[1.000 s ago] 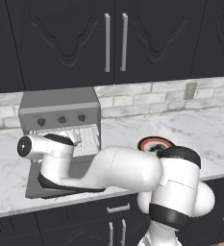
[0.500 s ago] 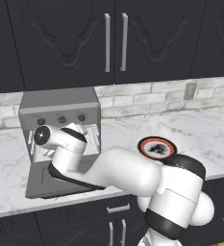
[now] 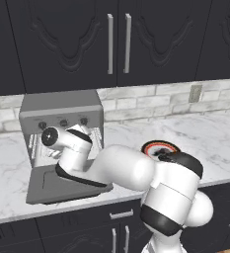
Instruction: Open the toaster oven door. Place the bread on the top rack in the toaster oven and place the steak on the bottom rack.
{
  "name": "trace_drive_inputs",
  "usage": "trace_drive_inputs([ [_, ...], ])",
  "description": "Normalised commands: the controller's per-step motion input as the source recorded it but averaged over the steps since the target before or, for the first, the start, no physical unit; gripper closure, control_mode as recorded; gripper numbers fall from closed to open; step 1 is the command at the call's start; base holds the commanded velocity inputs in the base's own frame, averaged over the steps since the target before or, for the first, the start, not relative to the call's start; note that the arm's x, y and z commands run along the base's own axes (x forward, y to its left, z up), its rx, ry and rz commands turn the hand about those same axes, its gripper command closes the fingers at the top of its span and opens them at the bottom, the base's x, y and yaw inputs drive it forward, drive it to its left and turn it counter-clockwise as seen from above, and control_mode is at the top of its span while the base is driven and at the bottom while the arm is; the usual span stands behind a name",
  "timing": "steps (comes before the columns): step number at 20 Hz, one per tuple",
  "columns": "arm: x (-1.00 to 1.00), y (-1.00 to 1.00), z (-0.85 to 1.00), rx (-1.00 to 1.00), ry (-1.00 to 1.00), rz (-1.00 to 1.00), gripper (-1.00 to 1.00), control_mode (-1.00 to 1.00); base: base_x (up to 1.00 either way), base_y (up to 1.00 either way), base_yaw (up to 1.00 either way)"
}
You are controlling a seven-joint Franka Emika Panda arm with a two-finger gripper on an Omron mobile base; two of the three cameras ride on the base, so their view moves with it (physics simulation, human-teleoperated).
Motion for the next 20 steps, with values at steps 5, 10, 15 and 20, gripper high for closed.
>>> trace_drive_inputs([
  [5,0.18,0.17,0.00,-0.01,0.00,0.00,-1.00,-1.00,0.00,0.00,0.00],
  [10,0.14,0.24,-0.08,-0.03,-0.03,0.00,-1.00,-1.00,0.00,0.00,0.00],
  [15,0.19,0.21,-0.19,-0.05,0.00,0.00,-1.00,-1.00,0.00,0.00,0.00],
  [20,0.15,0.11,-0.10,-0.08,-0.05,0.00,-1.00,-1.00,0.00,0.00,0.00],
])
